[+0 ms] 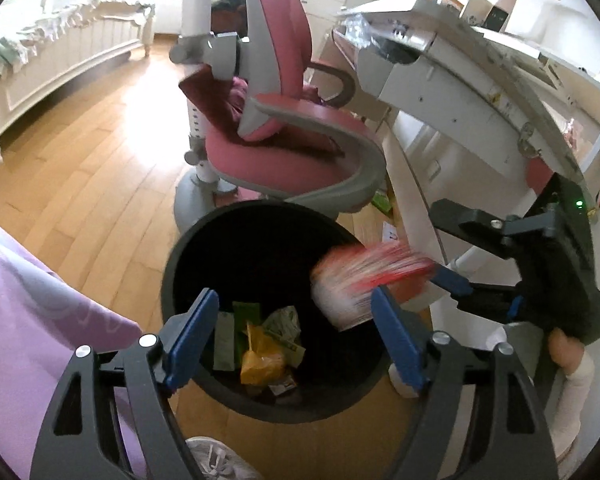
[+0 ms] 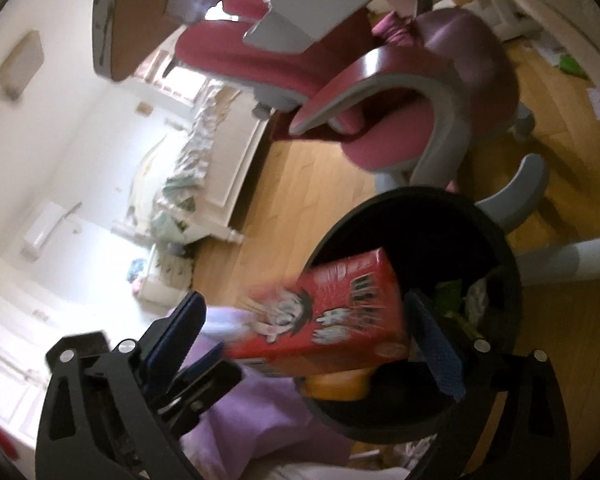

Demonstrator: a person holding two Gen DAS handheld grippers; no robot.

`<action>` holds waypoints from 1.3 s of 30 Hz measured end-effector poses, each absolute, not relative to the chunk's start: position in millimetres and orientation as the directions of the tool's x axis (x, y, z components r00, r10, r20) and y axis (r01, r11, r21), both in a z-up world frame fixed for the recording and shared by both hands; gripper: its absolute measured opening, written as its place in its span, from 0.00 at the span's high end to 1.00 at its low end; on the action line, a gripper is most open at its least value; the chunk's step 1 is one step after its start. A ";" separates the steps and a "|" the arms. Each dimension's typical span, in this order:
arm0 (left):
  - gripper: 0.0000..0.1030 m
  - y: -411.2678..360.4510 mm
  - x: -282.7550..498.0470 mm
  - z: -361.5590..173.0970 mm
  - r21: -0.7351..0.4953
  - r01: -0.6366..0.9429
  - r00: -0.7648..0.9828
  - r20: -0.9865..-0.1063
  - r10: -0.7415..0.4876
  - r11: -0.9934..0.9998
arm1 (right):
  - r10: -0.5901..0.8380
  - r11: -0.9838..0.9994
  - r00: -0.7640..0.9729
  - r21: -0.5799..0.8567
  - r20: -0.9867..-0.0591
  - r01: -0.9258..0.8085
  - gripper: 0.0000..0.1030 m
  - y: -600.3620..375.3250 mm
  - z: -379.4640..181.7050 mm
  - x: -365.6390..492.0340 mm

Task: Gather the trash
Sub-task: 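Carry the orange bag and red carton to the bin and release both, then grasp the white cup with the left tool while the right tool grasps the blue wrapper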

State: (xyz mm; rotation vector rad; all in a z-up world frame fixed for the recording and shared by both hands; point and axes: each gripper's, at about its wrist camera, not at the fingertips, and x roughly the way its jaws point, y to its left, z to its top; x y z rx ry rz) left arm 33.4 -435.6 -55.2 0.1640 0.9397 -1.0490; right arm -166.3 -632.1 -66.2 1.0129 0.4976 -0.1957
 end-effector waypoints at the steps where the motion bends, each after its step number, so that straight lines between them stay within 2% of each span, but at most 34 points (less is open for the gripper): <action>1: 0.24 -430.1 32.7 -49.9 -0.301 0.796 0.168 -0.724 -0.669 0.526 | 0.045 0.530 0.870 0.750 -0.491 0.396 0.05 -631.1 -63.9 -167.6; 4: 0.23 -414.7 30.0 -37.4 -0.313 0.788 0.181 -0.704 -0.687 0.529 | 0.014 0.543 0.866 0.731 -0.500 0.413 0.05 -627.5 -59.4 -169.7; 9: 0.21 -371.6 25.4 -17.5 -0.331 0.766 0.233 -0.656 -0.718 0.551 | 0.075 0.570 0.875 0.741 -0.478 0.356 0.05 -609.1 -49.4 -160.9; 12: 0.17 -329.9 26.9 -7.0 -0.339 0.732 0.297 -0.622 -0.724 0.591 | 0.114 0.611 0.870 0.725 -0.480 0.319 0.05 -586.6 -40.5 -148.8; 18: 0.17 -231.2 36.4 4.1 -0.332 0.631 0.451 -0.579 -0.679 0.702 | 0.215 0.721 0.841 0.661 -0.497 0.206 0.05 -519.0 -17.4 -116.6; 23: 0.17 -116.3 56.3 1.3 -0.340 0.446 0.600 -0.573 -0.558 0.828 | 0.331 0.835 0.781 0.549 -0.529 0.018 0.05 -429.3 8.7 -82.1; 28: 0.17 -21.7 73.1 -17.2 -0.249 0.212 0.691 -0.645 -0.325 0.945 | 0.450 0.872 0.671 0.452 -0.589 -0.188 0.05 -326.0 19.7 -48.5; 31: 0.18 13.5 86.2 -24.9 -0.215 0.138 0.696 -0.674 -0.249 0.967 | 0.486 0.873 0.600 0.383 -0.635 -0.302 0.05 -259.0 18.0 -24.0; 32: 0.23 20.9 90.0 -27.8 -0.205 0.126 0.689 -0.686 -0.234 0.971 | 0.484 0.875 0.586 0.352 -0.650 -0.331 0.05 -239.9 16.0 -15.9; 33: 0.32 26.4 95.8 -31.4 -0.201 0.121 0.678 -0.698 -0.229 0.972 | 0.482 0.875 0.573 0.331 -0.663 -0.354 0.05 -224.0 13.1 -8.9; 38: 0.47 42.0 123.1 -48.5 -0.190 0.101 0.623 -0.754 -0.211 0.977 | 0.433 0.884 0.507 0.243 -0.745 -0.399 0.05 -159.8 -9.2 36.0; 39: 0.55 46.0 123.6 -50.4 -0.206 0.100 0.617 -0.755 -0.223 0.973 | 0.406 0.891 0.513 0.203 -0.756 -0.406 0.05 -148.3 -12.7 44.1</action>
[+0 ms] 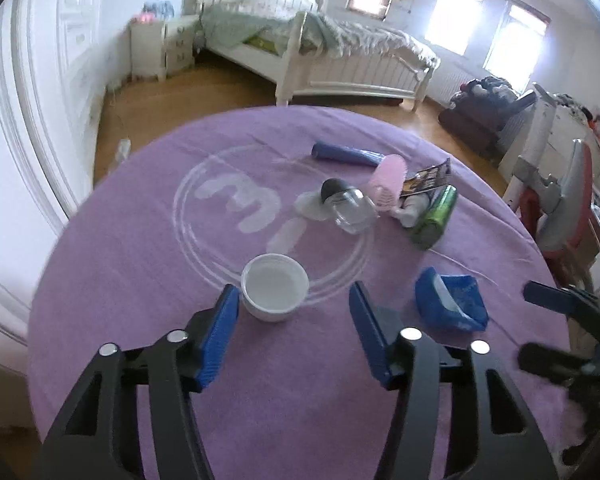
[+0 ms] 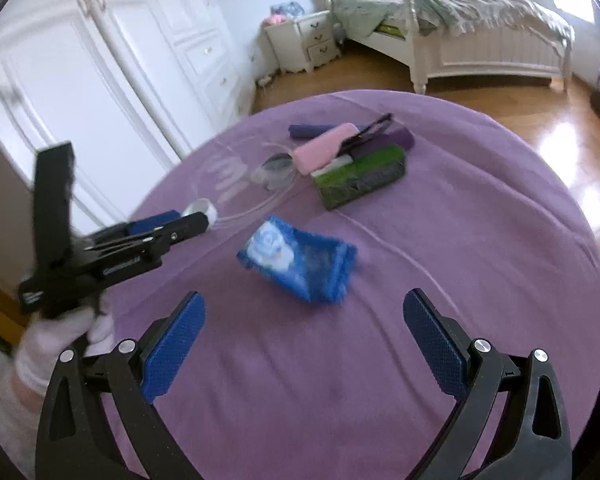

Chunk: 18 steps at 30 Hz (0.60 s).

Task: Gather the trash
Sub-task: 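Grasp the white cup with the left tool while the right tool grasps the blue wrapper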

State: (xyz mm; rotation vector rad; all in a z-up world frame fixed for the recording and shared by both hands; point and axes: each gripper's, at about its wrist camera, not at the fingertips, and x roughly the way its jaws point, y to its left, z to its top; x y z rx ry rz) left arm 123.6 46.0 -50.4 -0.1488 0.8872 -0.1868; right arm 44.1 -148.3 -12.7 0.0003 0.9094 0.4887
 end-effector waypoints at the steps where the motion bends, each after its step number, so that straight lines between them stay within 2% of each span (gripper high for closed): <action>1: 0.58 49.3 127.7 -51.5 -0.211 0.100 0.612 -0.758 -0.227 0.972 | 0.393 0.892 0.515 0.181 -0.762 -0.414 0.05 -142.0 -13.8 48.4; 2: 0.64 49.1 131.7 -53.2 -0.197 0.102 0.598 -0.771 -0.219 0.975 | 0.378 0.892 0.516 0.154 -0.768 -0.425 0.05 -133.6 -16.4 52.6; 9: 0.65 56.2 133.7 -56.6 -0.204 0.138 0.586 -0.772 -0.246 0.969 | 0.215 0.818 0.560 -0.166 -0.800 -0.551 0.07 -75.2 -46.1 75.5; 10: 0.65 58.0 132.5 -56.6 -0.216 0.138 0.586 -0.769 -0.256 0.967 | 0.208 0.809 0.558 -0.179 -0.803 -0.559 0.11 -73.5 -54.2 78.6; 12: 0.65 59.4 133.9 -57.0 -0.237 0.136 0.585 -0.764 -0.271 0.962 | 0.276 0.813 0.506 -0.081 -0.817 -0.576 0.31 -79.0 -56.4 87.3; 14: 0.65 61.9 134.6 -57.2 -0.259 0.136 0.585 -0.758 -0.288 0.956 | 0.305 0.838 0.478 -0.006 -0.824 -0.545 0.38 -86.9 -54.1 93.2; 15: 0.65 62.4 134.4 -57.1 -0.271 0.143 0.585 -0.753 -0.302 0.952 | 0.326 0.849 0.471 0.036 -0.820 -0.527 0.45 -95.0 -49.9 94.5; 17: 0.65 62.2 129.0 -51.7 -0.279 0.168 0.608 -0.726 -0.323 0.945 | 0.359 0.861 0.469 0.092 -0.807 -0.500 0.60 -105.4 -43.8 94.0; 18: 0.65 60.7 126.7 -49.4 -0.273 0.175 0.615 -0.720 -0.322 0.946 | 0.405 0.861 0.456 0.163 -0.793 -0.482 0.76 -115.4 -38.7 93.4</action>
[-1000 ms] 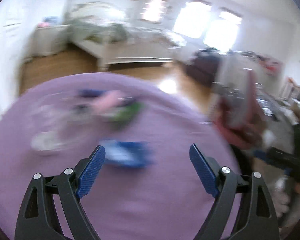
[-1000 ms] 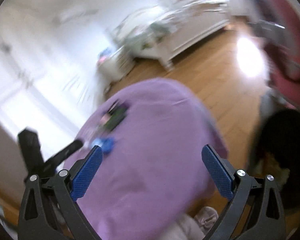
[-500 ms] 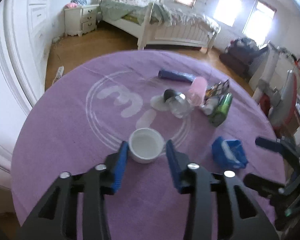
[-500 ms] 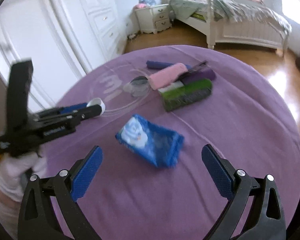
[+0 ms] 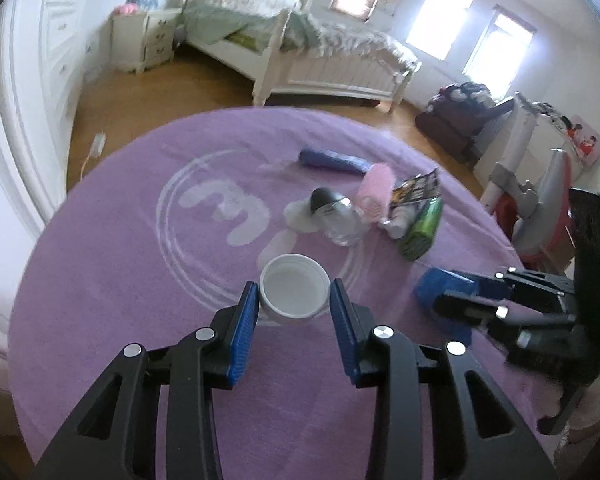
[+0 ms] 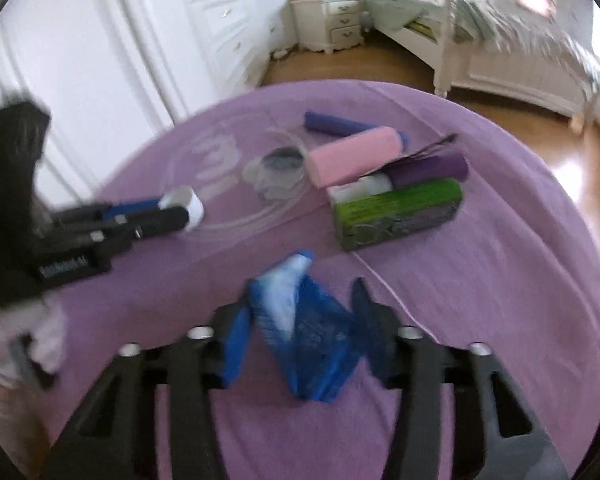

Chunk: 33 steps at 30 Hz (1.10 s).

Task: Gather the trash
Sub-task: 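Grasp the white cup with the left tool while the right tool grasps the blue wrapper, then carry the white cup and blue wrapper to the bin and release both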

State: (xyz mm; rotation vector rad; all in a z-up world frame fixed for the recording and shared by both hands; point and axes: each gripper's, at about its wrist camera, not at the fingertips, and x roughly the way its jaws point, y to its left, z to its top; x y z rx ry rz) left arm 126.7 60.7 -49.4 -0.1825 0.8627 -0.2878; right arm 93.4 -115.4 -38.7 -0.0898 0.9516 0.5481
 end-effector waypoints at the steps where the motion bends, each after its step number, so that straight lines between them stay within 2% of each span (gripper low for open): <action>1: 0.65 57.8 121.2 -47.3 -0.271 0.185 0.619 -0.715 -0.326 0.945 | 0.436 0.856 0.445 0.207 -0.783 -0.474 0.81 -124.7 -34.3 90.9; 8: 0.65 22.9 82.2 -29.7 -0.310 0.278 0.618 -0.667 -0.416 0.909 | 0.586 0.808 0.470 0.435 -0.661 -0.396 0.81 -181.9 -10.4 61.3; 16: 0.65 -48.6 44.4 9.7 -0.300 0.431 0.603 -0.606 -0.519 0.851 | 0.673 0.722 0.554 0.597 -0.490 -0.349 0.81 -249.3 28.3 4.6; 20: 0.65 -94.9 32.8 28.2 -0.298 0.507 0.585 -0.570 -0.577 0.808 | 0.628 0.731 0.648 0.612 -0.430 -0.302 0.81 -301.1 46.2 -32.7; 24: 0.65 -142.4 24.1 40.2 -0.298 0.581 0.549 -0.543 -0.635 0.757 | 0.507 0.786 0.761 0.579 -0.405 -0.216 0.81 -362.4 62.1 -69.3; 33: 0.65 -261.5 6.8 40.4 -0.279 0.738 0.399 -0.553 -0.731 0.614 | 0.316 0.806 0.879 0.589 -0.358 -0.050 0.81 -475.9 65.4 -128.5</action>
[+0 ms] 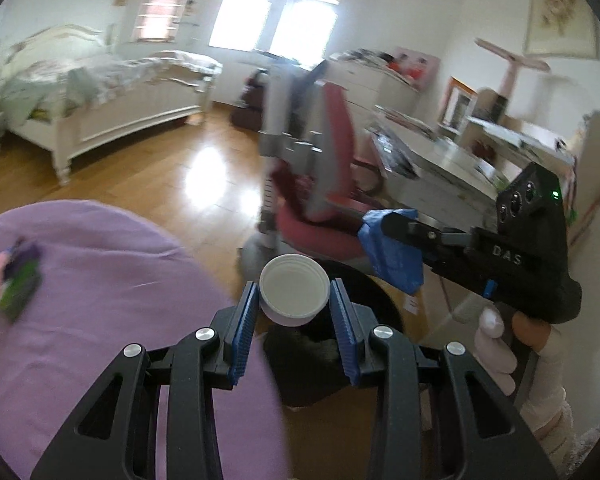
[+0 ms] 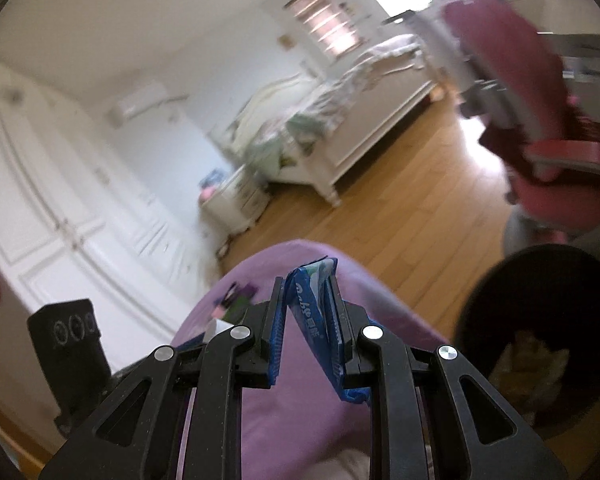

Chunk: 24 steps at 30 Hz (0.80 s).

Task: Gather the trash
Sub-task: 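Carry the white cup and blue wrapper to the bin and release both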

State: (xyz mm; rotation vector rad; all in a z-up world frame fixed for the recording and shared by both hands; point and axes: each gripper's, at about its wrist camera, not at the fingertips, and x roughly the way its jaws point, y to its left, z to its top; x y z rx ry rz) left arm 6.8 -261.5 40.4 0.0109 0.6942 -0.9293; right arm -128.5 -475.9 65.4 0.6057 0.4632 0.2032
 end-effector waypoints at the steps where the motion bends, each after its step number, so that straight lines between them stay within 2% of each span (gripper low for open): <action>1: 0.65 -271.9 3.6 39.9 -0.275 0.750 0.388 -0.554 -0.737 0.602 | 0.300 0.802 0.885 0.596 -0.355 -0.032 0.81 -488.0 63.5 -135.3; 12: 0.65 -376.1 -4.6 12.7 -0.287 0.832 0.236 -0.591 -0.771 0.475 | 0.149 0.747 0.918 0.650 -0.367 0.139 0.81 -581.6 26.2 -174.1; 24: 0.65 -416.9 4.9 -29.2 -0.315 0.822 0.176 -0.653 -0.737 0.475 | 0.135 0.694 0.898 0.687 -0.418 0.216 0.80 -614.9 -19.5 -166.3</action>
